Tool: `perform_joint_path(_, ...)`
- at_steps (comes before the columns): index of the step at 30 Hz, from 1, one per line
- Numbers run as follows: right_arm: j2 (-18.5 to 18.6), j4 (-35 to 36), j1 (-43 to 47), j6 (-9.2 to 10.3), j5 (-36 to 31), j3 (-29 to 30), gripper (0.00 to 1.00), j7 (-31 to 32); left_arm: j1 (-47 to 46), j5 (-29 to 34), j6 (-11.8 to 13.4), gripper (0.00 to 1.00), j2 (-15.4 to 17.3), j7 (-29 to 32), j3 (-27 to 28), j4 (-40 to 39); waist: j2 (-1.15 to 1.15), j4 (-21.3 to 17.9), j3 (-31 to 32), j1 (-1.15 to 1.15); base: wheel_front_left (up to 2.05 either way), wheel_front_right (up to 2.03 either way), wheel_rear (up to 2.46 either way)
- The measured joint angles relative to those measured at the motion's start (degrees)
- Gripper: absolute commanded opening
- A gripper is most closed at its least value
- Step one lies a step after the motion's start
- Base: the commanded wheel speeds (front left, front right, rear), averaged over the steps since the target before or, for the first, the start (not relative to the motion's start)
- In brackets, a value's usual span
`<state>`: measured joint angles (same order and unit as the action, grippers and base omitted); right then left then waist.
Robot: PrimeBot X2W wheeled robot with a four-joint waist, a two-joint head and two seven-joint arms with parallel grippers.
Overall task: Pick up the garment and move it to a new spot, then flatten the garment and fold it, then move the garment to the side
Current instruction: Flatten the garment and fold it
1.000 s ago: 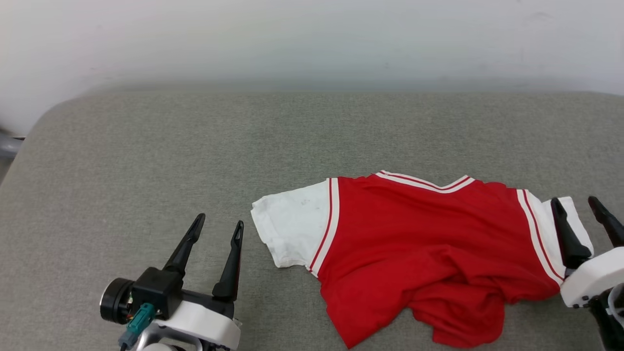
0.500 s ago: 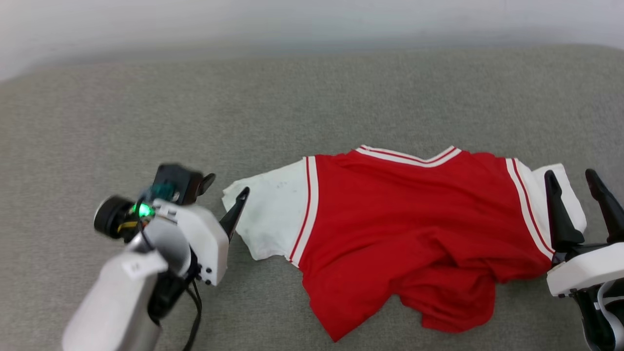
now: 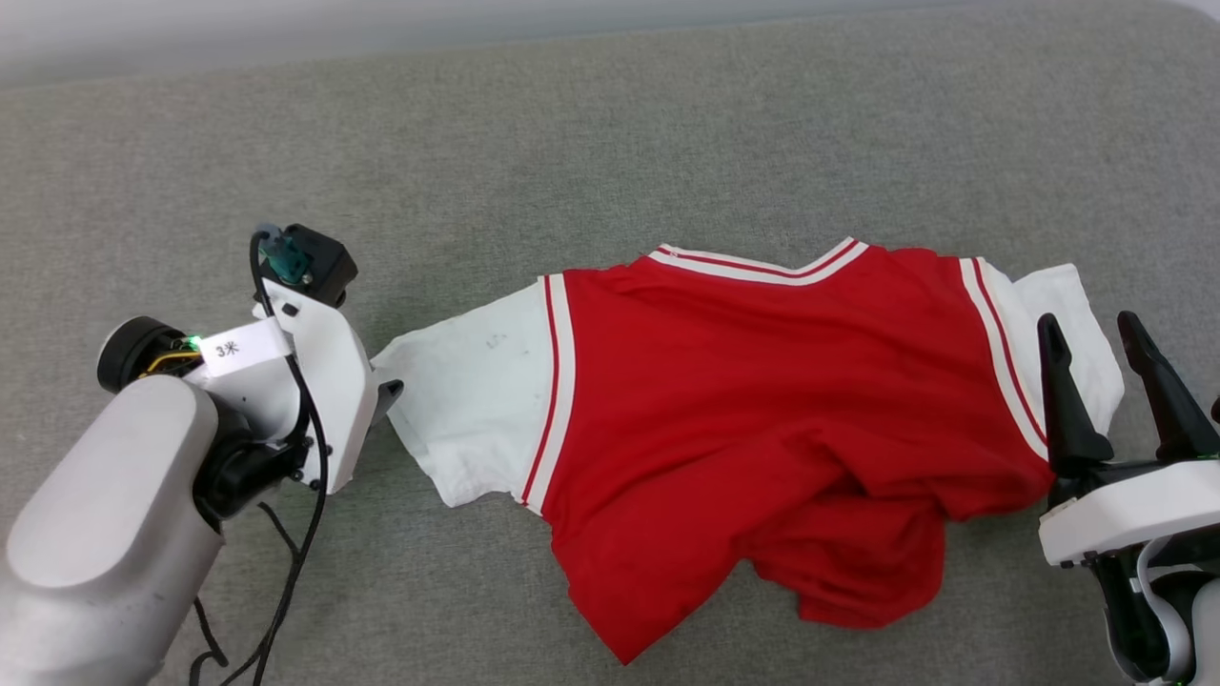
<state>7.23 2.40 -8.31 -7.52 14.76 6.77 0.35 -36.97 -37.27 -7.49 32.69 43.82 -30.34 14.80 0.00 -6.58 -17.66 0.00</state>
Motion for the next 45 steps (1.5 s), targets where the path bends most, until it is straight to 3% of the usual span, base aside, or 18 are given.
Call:
perform_joint_path(13, -0.45, -1.05, -0.84, 0.01, -0.33, -0.41, 1.0, -1.1, -3.2, 0.83, -0.02, 1.0, 1.12, -4.42, -4.76, 5.79, 0.0, -1.34, -2.95, 0.0, 0.0, 0.0, 0.0)
perform_joint_path(14, -0.49, -1.11, -0.86, 0.0, -0.34, -0.49, 1.0, -1.15, -3.28, 0.42, -0.01, 0.91, 1.12, -4.15, -5.2, 6.09, 0.0, -1.39, -3.08, 0.0, 0.0, 0.0, 0.0)
perform_joint_path(15, -0.54, -1.14, -0.97, 0.01, -0.45, -0.55, 1.0, -1.16, -3.42, -0.47, -0.01, 0.38, 1.12, -3.79, -5.65, 6.21, 0.0, -1.43, -3.18, 0.0, 0.0, 0.0, 0.0)
perform_joint_path(16, -0.56, -1.16, -1.13, 0.0, -0.59, -0.57, 1.0, -1.18, -3.54, -1.3, 0.03, 0.0, 1.13, -3.46, -6.03, 6.28, 0.0, -1.42, -3.21, 0.0, 0.0, 0.0, 0.0)
perform_joint_path(20, -0.49, -1.57, -1.18, 0.0, -0.9, -0.33, 1.0, -1.0, -3.49, -3.54, 0.07, 0.0, 1.21, -3.54, -7.36, 6.67, 0.0, -1.12, -2.62, 0.0, 0.0, 0.0, 0.0)
perform_joint_path(25, 0.46, -1.88, -1.14, 0.0, -1.15, -0.23, 1.0, 0.79, -1.53, -2.8, 1.05, 0.0, 1.42, -9.32, -6.38, 7.49, 0.0, -0.31, -0.76, 0.0, 0.0, 0.0, 0.0)
perform_joint_path(29, 2.65, -2.37, -1.03, 0.01, -1.2, -0.9, 1.0, 5.36, 0.12, -1.41, 1.99, 0.0, 4.22, -13.27, -5.3, 4.47, 0.0, 0.87, 0.87, 0.0, 0.0, 0.0, 0.0)
perform_joint_path(36, 10.4, -2.22, -1.64, -0.01, -0.15, -3.8, 1.0, 21.78, 6.87, -3.27, 5.57, 0.0, 8.84, -15.36, -2.15, -8.4, 0.0, 3.74, 2.58, 0.0, 0.0, 0.0, 0.0)
perform_joint_path(41, 15.38, -3.5, -6.66, -0.01, 3.34, -3.75, 1.0, 35.94, 12.8, -4.52, 9.21, 0.0, 11.54, -15.17, -0.81, -19.24, 0.0, 5.89, 2.0, 0.0, 0.0, 0.0, 0.0)
perform_joint_path(45, 18.5, -7.2, -11.57, -0.01, 4.08, -2.31, 1.0, 45.6, 15.69, -4.68, 10.65, 0.0, 12.63, -14.99, -0.83, -26.32, 0.0, 7.68, 0.48, 0.0, 0.0, 0.0, 0.0)
